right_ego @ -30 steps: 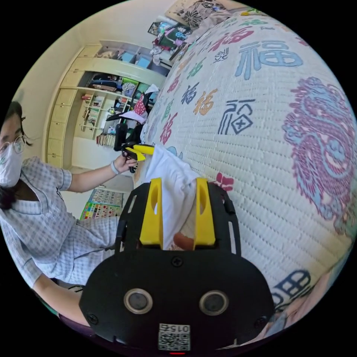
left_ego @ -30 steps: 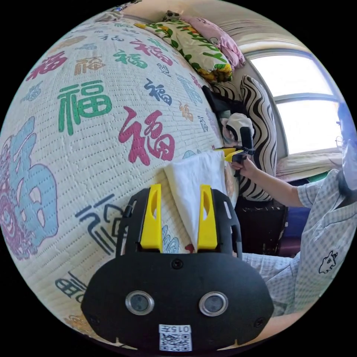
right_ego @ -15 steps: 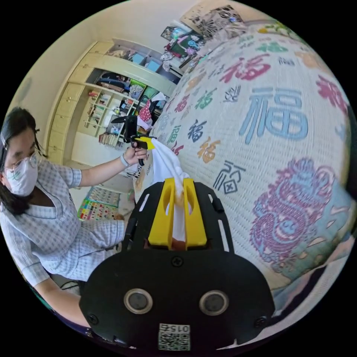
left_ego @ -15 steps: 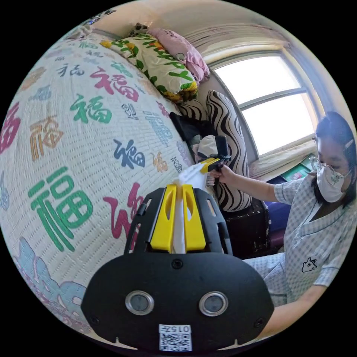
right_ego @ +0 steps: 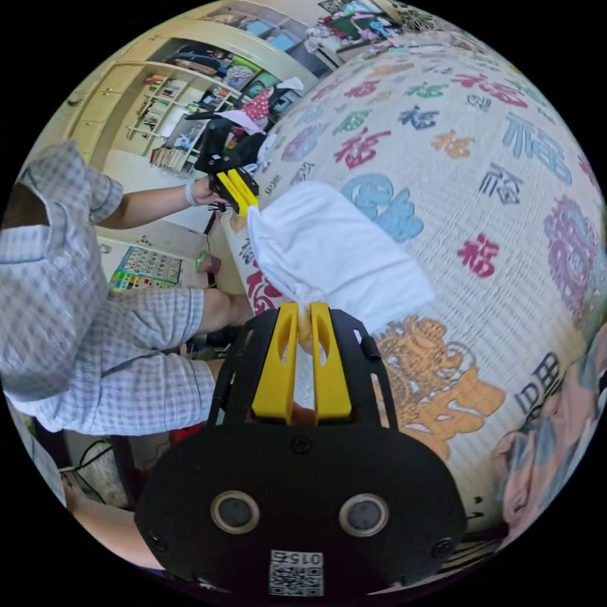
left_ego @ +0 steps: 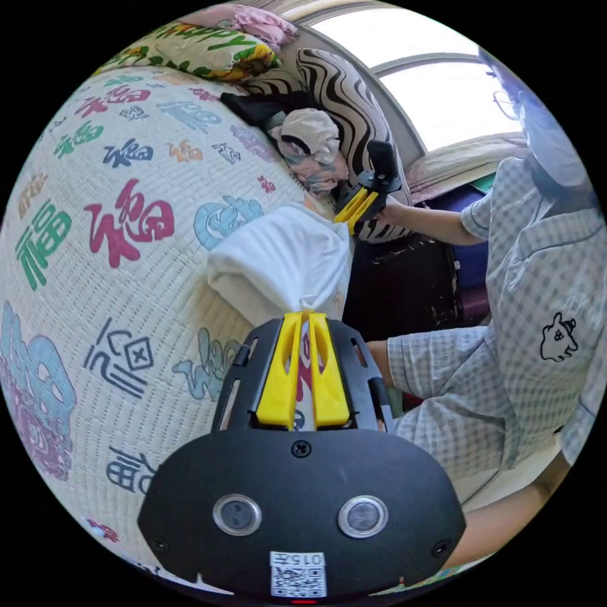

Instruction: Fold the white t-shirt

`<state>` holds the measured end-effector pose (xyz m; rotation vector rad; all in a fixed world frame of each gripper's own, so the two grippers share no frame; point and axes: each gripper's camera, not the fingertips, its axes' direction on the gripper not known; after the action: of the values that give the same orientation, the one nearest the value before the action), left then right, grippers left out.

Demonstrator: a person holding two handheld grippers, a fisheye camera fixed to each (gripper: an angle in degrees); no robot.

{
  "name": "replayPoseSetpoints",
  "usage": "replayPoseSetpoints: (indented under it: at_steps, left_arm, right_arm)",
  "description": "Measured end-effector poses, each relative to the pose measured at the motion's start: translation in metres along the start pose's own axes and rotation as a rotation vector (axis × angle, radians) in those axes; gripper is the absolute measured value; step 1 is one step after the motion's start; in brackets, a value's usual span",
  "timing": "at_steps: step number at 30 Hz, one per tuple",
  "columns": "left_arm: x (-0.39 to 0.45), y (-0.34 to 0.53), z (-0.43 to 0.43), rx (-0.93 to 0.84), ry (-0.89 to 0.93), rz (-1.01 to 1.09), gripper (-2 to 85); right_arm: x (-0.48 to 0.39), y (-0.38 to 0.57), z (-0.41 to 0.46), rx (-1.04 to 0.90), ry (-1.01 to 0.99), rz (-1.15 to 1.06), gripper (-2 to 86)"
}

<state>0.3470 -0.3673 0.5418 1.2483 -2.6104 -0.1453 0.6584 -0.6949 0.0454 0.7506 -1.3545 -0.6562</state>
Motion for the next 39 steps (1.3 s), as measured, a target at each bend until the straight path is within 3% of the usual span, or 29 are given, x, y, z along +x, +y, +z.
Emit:
replayPoseSetpoints:
  at_steps: [11,17,25,29,35,37,39]
  left_arm:
    - [0.011,0.034,0.013,-0.163,-0.109,-0.102,0.9]
    - [0.034,0.02,-0.018,0.062,-0.107,-0.101,2.5]
    - [0.005,0.038,0.028,-0.131,-0.136,-0.146,-0.6]
    - [0.0,0.063,0.007,-0.125,-0.15,-0.218,-0.7]
    - [0.006,0.076,-0.039,0.077,-0.087,-0.216,-0.3]
    - [-0.002,0.072,-0.029,0.028,-0.059,-0.199,-0.4]
    - [-0.013,0.079,-0.022,0.001,-0.071,-0.213,-0.6]
  right_arm:
    - [0.005,0.04,0.045,-0.037,-0.03,0.144,7.2]
    - [0.004,0.033,0.039,0.141,-0.012,0.14,5.9]
    - [0.054,0.066,0.122,-0.165,0.045,0.31,-0.2]
    - [0.067,0.1,0.11,-0.083,0.019,0.384,-0.5]
    - [0.077,0.058,0.096,0.233,-0.075,0.226,-0.5]
    - [0.088,0.036,0.123,0.173,-0.189,0.157,-0.5]
    - [0.098,0.025,0.159,0.052,-0.182,0.12,-0.4]
